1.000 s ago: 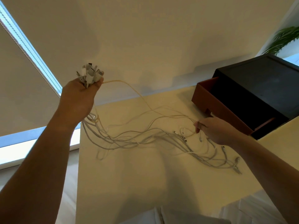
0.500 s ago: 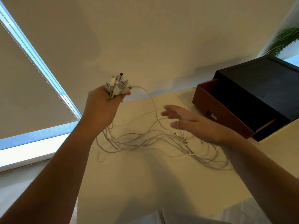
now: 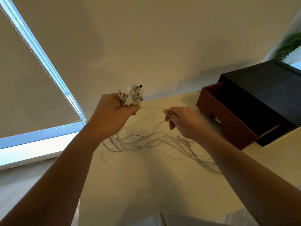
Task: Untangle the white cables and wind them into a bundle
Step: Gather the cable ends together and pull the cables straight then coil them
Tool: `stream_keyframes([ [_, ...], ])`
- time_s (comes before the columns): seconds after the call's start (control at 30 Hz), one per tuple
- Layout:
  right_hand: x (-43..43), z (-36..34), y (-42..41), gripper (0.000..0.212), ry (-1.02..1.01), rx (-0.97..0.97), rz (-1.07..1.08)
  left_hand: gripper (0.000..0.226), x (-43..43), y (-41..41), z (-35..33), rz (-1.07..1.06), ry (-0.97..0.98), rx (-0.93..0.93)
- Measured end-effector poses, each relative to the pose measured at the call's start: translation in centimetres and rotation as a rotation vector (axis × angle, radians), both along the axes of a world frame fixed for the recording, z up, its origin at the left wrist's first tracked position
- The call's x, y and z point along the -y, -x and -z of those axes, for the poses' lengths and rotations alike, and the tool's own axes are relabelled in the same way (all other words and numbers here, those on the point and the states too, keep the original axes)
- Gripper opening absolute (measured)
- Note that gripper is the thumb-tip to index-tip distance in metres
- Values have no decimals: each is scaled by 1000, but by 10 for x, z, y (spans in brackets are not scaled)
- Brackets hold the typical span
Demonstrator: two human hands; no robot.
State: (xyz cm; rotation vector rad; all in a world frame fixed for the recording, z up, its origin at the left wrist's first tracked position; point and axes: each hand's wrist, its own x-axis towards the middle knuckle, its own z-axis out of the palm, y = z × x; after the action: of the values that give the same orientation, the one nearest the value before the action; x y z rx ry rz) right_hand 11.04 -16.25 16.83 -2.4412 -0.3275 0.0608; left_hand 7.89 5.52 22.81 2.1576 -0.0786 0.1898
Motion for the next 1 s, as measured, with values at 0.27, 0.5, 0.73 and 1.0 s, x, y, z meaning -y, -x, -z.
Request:
stream_keyframes([
  [0.27,16,24,-20,42,-176,-202,81,31,-1,2,4,14,1,-20],
  [0.5,18,30,-26,42,-203,-335,33,32,-4,2,2,0,4,-21],
  [0.73,42,21,-13,33,-406,-421,-192,32,-19,-3,-5,-97,15,29],
  [1.0,43,14,-7,43,-251,-498,-219,34,-6,-8,-7,-66,27,44],
])
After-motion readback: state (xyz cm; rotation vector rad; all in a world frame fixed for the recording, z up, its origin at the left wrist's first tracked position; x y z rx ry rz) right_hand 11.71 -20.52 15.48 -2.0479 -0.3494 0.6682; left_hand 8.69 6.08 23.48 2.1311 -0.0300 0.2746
